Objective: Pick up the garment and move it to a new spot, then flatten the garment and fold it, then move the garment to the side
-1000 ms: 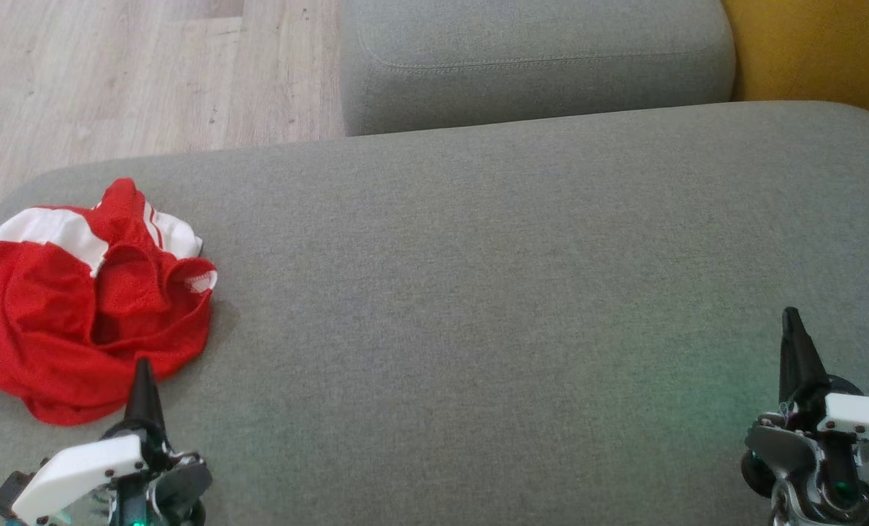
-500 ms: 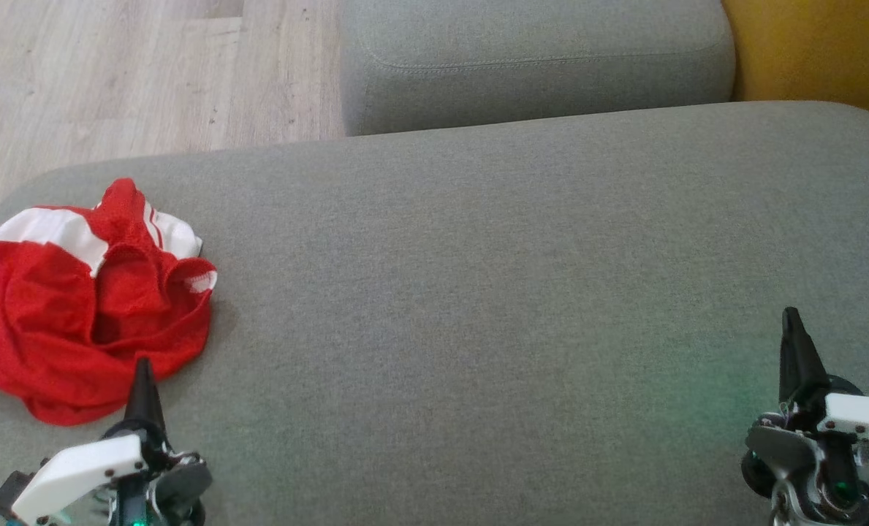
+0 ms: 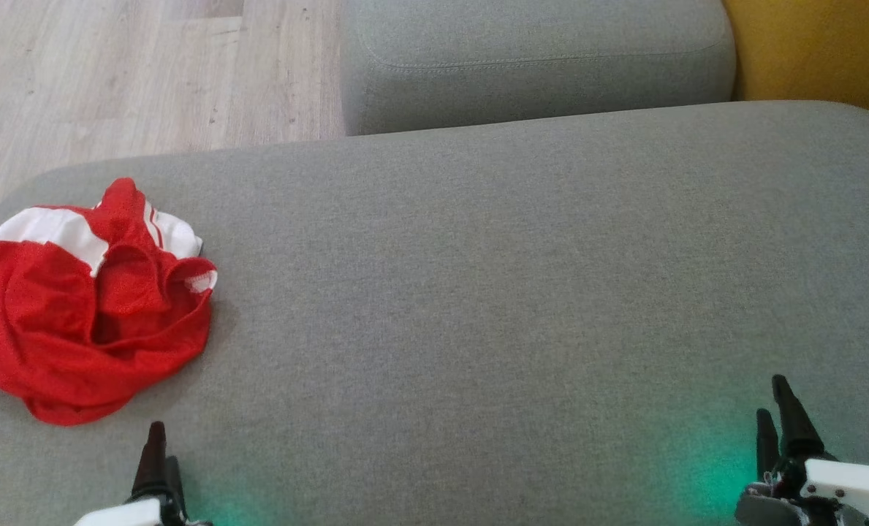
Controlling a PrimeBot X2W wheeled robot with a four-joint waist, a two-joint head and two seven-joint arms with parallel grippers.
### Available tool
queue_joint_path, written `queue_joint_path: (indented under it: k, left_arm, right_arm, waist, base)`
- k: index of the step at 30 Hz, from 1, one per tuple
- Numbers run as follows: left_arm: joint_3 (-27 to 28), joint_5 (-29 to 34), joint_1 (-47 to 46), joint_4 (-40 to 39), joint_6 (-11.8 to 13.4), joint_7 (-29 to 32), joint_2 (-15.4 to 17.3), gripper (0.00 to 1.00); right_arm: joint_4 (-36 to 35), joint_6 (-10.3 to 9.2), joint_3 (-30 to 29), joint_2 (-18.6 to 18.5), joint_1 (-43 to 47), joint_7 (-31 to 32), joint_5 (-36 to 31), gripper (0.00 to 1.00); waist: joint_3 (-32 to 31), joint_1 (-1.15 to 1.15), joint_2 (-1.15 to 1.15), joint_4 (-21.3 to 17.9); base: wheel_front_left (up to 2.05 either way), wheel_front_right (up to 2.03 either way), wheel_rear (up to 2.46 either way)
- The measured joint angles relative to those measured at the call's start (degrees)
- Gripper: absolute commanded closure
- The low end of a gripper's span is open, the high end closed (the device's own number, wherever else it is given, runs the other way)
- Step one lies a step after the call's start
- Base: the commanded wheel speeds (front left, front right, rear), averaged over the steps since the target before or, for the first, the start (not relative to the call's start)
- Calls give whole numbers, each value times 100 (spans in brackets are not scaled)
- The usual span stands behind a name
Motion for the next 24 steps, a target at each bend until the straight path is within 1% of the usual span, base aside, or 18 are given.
queue_joint_path:
  k: [5, 10, 17, 24]
  left_arm:
    - [-34, 23, 31, 3, 0, -59, -8, 0]
    - [-46, 403, 22, -43, 0, -159, -9, 0]
    - [-46, 977, 20, -174, 15, -281, -10, 0]
    - [-107, 1526, 20, -349, 149, -404, -10, 0]
  right_arm:
    - [-5, 0, 133, 1, 21, -58, -1, 0]
    - [-4, 0, 308, 1, -12, -166, -212, 0]
    - [1, 0, 345, 1, -105, -272, -906, 0]
    - [-49, 0, 423, 1, -108, -407, -1590, 0]
  waist:
    - [3, 0, 0, -3]
    - [5, 0, 0, -3]
    - [5, 0, 0, -2]
    - [4, 0, 0, 5]
  base:
    - [0, 0, 0]
    - [0, 0, 0]
    - [0, 0, 0]
    - [0, 0, 0]
